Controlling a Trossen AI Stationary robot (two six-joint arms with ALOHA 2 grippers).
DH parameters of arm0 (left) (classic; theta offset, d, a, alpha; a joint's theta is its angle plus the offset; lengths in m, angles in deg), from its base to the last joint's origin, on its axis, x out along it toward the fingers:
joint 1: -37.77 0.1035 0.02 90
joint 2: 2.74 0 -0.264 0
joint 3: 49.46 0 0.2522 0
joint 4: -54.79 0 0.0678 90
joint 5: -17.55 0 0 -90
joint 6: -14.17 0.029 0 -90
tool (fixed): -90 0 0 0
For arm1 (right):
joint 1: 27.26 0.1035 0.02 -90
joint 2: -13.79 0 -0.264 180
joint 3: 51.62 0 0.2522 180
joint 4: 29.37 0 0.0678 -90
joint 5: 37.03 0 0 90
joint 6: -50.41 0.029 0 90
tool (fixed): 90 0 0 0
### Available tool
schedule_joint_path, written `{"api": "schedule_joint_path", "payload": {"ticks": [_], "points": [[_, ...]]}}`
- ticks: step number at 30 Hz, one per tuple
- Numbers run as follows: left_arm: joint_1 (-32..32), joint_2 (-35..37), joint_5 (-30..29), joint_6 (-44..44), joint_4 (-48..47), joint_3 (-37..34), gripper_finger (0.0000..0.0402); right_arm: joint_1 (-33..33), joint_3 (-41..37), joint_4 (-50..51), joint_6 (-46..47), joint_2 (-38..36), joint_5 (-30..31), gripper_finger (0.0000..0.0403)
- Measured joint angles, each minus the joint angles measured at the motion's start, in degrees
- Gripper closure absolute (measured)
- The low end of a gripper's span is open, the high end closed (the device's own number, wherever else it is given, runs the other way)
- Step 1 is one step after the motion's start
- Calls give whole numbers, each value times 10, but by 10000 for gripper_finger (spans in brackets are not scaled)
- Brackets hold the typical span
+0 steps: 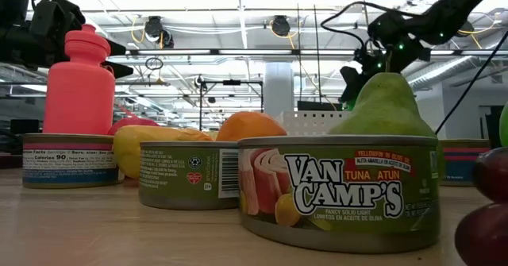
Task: Pick & Place Food Item
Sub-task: Put the green water bottle into the white bin, then put the orange water bottle into the white bin
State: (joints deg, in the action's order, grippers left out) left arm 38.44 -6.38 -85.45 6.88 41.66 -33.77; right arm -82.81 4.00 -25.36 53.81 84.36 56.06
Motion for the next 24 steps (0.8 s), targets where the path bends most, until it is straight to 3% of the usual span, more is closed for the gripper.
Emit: {"api": "schedule_joint_path", "payload": {"ticks": [6,15,24], "points": [[0,0,0,0,0,0,41,0,-42,-76,-26,-1,0,182],[0,0,0,0,0,0,41,1,-48,-61,-34,-8,0,118],[0,0,0,0,0,0,41,7,-48,-43,-57,-137,0,75]]}}
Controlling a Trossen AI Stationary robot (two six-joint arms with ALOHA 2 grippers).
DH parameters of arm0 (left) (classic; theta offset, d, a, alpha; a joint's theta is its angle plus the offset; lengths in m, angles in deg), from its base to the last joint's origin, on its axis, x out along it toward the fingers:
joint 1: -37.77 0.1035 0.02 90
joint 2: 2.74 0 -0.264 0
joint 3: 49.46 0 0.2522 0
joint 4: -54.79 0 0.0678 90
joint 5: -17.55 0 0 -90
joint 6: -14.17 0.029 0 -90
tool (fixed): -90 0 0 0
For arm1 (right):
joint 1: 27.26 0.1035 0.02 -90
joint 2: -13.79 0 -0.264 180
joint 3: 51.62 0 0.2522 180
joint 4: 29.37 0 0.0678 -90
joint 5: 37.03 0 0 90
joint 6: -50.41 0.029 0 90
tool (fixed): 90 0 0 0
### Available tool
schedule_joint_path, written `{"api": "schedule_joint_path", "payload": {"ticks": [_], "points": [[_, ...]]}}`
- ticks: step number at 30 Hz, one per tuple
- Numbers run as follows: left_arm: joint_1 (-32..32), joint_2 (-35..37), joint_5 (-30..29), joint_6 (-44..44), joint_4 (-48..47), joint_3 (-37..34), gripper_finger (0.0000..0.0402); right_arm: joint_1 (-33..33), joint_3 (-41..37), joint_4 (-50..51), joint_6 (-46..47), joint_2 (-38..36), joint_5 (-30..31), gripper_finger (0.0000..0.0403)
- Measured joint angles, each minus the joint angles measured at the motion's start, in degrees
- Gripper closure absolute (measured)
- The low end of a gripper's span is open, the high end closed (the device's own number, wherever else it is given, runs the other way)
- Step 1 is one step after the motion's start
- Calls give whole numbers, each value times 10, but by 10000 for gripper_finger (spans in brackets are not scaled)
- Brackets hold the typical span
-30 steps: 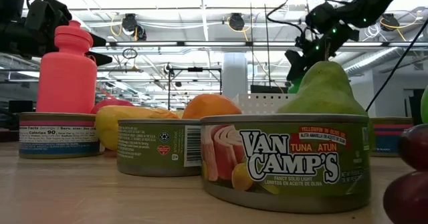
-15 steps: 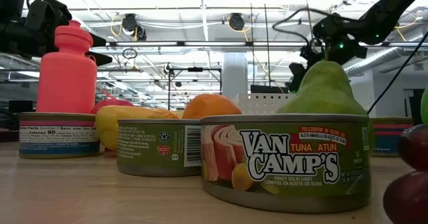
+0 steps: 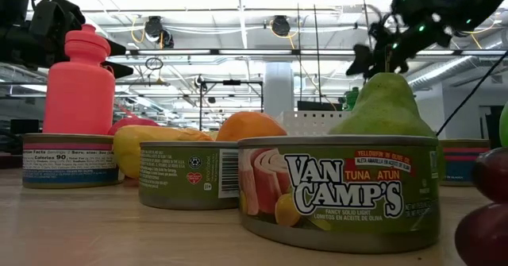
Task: Pick & Place Food Item
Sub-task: Put the orange water bottle into the white bin
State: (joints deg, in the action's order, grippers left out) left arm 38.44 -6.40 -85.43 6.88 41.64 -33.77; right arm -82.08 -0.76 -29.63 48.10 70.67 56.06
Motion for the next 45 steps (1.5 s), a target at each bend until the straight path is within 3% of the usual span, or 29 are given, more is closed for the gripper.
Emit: {"api": "schedule_joint_path", "payload": {"ticks": [4,7,11,15,18,23,27,32,40,45], "points": [[0,0,0,0,0,0,41,31,0,50,1,-86,-8,70],[0,0,0,0,0,0,41,66,0,95,26,-152,-66,71],[0,0,0,-1,0,0,41,126,0,151,120,-222,-207,79],[0,0,0,-4,0,0,41,206,-5,196,139,-270,-391,88],[0,0,0,-4,0,0,41,281,-36,186,151,-308,-461,91],[0,0,0,-3,21,0,41,381,-96,141,141,-362,-401,90],[0,-1,-5,6,51,0,41,423,-146,53,136,-377,-348,90],[0,-1,-5,-52,90,0,41,430,-163,-27,132,-374,-348,90],[0,-2,11,-159,140,6,41,430,-164,-9,136,-373,-347,90],[-11,-32,31,-169,68,99,41,429,-164,-6,136,-373,-347,90]]}}
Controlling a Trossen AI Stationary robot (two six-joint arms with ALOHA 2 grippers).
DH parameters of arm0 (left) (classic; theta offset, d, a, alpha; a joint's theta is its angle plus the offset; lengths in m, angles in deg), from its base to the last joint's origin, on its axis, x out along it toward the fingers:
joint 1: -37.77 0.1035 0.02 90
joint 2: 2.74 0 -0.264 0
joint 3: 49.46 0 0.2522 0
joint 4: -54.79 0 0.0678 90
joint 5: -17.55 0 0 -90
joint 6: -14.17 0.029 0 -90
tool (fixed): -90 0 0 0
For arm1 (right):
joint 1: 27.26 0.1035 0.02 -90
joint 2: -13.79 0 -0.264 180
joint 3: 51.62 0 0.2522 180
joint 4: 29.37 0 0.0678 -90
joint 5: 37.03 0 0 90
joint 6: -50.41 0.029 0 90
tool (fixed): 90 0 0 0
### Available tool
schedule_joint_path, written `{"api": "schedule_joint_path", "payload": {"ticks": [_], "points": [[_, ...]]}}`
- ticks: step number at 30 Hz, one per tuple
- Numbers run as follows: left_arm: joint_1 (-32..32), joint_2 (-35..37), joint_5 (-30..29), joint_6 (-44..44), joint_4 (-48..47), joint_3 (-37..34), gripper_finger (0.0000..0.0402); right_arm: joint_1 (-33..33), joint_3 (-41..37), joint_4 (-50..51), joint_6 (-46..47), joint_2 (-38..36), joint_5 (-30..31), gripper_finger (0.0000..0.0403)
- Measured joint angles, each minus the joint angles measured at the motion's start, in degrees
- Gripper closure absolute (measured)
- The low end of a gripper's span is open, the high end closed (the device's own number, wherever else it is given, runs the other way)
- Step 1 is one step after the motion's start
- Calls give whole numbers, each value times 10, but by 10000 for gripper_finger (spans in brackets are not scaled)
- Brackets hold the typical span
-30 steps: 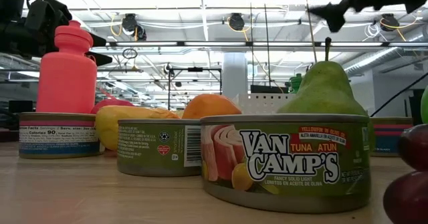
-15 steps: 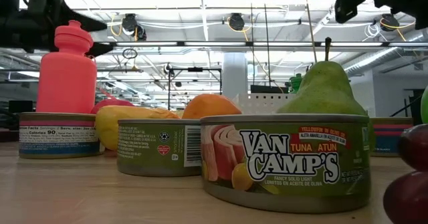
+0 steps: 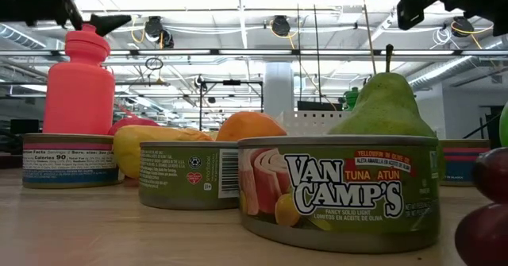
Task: Pick & Place Food Item
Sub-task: Put the orange water bottle into the white bin
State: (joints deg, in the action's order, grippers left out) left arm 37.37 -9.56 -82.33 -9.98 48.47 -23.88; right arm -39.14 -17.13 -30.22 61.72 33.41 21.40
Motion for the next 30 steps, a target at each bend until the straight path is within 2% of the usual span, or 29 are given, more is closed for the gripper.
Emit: {"api": "schedule_joint_path", "payload": {"ticks": [5,12,16,22,26,30], "points": [[-39,-142,-6,-5,-155,139,41,0,0,7,13,0,0,90],[-89,-342,-17,-13,-437,304,41,0,0,41,15,1,0,90],[-99,-414,-16,-51,-492,352,41,0,0,42,15,1,0,90],[-102,-482,-4,-94,-567,410,41,0,0,42,15,1,0,90],[-102,-517,9,-173,-658,435,41,0,0,42,15,1,0,90],[-102,-540,25,-255,-708,436,41,0,0,42,15,1,0,90]]}}
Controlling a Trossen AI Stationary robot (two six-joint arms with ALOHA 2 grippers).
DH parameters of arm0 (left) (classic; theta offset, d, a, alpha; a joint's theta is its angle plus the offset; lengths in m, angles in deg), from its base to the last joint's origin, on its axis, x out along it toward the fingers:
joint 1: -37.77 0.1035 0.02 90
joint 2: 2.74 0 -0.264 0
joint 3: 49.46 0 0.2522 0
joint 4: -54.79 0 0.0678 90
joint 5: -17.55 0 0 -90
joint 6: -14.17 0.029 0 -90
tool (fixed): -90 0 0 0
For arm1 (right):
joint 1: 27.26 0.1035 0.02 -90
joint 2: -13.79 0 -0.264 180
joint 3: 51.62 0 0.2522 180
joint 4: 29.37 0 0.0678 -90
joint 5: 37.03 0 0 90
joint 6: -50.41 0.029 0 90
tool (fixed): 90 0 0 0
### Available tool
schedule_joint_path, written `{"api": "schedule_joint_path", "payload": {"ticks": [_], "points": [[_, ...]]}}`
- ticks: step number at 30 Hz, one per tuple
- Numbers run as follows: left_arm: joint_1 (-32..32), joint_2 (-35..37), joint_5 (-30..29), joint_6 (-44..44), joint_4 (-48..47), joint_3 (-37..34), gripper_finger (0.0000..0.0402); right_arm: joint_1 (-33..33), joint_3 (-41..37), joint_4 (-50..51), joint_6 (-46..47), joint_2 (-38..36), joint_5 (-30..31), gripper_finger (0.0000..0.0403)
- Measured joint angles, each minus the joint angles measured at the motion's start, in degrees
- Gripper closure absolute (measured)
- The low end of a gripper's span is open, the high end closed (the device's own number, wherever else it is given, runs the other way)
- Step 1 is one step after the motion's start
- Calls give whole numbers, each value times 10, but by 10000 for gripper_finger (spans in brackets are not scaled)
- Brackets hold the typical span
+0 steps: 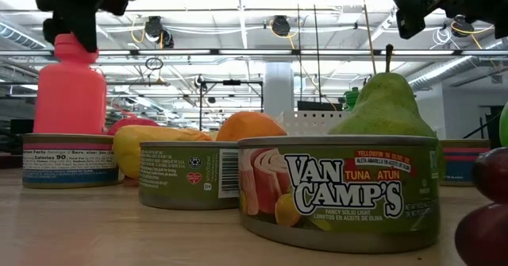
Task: Pick & Place Food Item
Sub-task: Put the orange water bottle into the white bin
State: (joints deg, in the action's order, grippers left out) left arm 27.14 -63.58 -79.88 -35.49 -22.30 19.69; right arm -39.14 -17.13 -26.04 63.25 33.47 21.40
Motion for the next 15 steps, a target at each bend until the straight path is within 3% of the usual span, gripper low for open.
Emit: {"api": "schedule_joint_path", "payload": {"ticks": [15], "points": [[-3,-45,90,-36,-4,0,41,0,0,0,0,0,0,90]]}}
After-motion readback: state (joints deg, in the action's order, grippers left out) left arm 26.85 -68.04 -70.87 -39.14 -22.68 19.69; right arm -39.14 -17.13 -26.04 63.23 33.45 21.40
